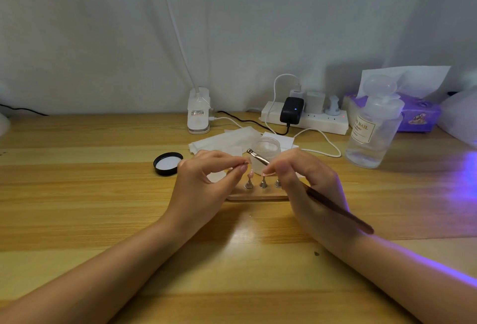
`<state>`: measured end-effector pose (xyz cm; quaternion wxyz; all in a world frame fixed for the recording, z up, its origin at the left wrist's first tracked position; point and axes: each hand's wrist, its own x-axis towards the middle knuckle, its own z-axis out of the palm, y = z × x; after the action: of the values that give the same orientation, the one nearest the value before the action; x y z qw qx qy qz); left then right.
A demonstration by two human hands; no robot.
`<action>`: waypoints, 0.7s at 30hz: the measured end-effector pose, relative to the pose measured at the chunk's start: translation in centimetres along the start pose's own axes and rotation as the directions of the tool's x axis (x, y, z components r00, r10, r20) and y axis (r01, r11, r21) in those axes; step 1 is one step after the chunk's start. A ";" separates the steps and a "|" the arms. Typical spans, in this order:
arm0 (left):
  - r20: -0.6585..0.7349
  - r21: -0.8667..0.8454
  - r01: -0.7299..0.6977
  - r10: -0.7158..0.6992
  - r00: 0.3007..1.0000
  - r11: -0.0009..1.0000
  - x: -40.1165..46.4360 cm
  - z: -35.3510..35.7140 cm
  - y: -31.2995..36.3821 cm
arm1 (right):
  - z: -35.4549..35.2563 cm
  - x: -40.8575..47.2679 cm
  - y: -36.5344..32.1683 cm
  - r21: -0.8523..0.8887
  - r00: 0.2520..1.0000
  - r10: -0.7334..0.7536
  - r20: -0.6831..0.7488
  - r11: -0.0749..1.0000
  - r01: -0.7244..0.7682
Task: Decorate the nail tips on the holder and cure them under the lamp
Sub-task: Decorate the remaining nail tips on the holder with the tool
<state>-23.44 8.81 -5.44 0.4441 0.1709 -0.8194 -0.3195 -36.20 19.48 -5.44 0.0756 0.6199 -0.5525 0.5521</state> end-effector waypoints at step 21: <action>-0.015 0.006 -0.009 0.009 1.000 1.000 0.1 0.1 -0.3 | 0.0 -0.2 -0.1 0.090 1.000 0.023 0.004 0.996 -0.023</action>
<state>-23.54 8.63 -5.61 0.4514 0.1710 -0.8177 -0.3137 -36.09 19.67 -5.57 0.0406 0.6169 -0.5343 0.5764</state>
